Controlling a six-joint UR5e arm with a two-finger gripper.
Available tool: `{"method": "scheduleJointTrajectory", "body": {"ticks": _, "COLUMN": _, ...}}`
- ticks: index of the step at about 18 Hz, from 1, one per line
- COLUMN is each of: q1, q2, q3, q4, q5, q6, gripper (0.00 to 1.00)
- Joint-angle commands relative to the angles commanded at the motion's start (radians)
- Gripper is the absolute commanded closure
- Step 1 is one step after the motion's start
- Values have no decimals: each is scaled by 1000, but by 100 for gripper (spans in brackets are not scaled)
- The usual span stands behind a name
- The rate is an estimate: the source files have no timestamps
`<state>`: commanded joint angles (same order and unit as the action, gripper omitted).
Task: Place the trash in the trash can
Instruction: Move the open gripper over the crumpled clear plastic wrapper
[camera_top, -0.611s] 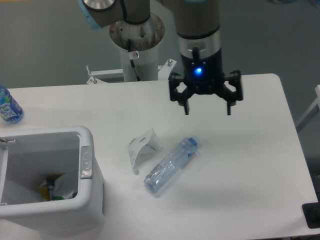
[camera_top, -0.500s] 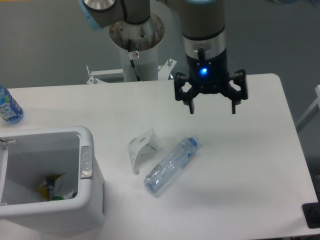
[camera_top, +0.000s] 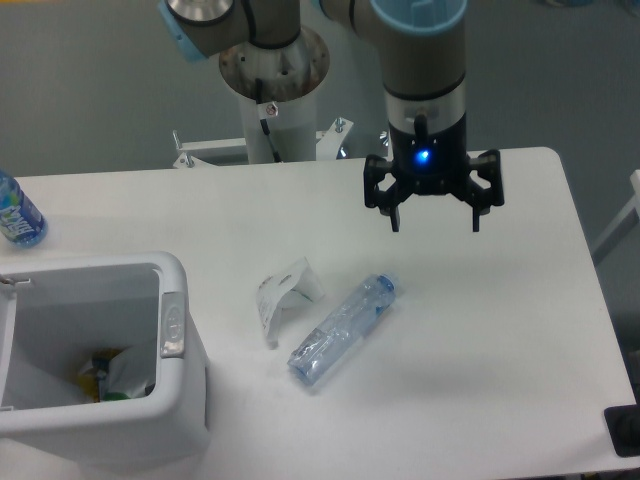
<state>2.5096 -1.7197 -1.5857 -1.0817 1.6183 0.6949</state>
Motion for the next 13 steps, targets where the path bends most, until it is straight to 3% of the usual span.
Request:
{"method": "scheduleJointTrajectory", "body": {"ticks": 8, "q1": -146, "q2": 0, "q3": -187, "q4": 9, "q5": 0, "q6": 37, "gripper": 0}}
{"method": "scheduleJointTrajectory", "body": {"ticks": 13, "q1": -215, "q2": -60, "q3": -240, "q4": 12, "q5": 8, "q6": 104, "gripper": 0}}
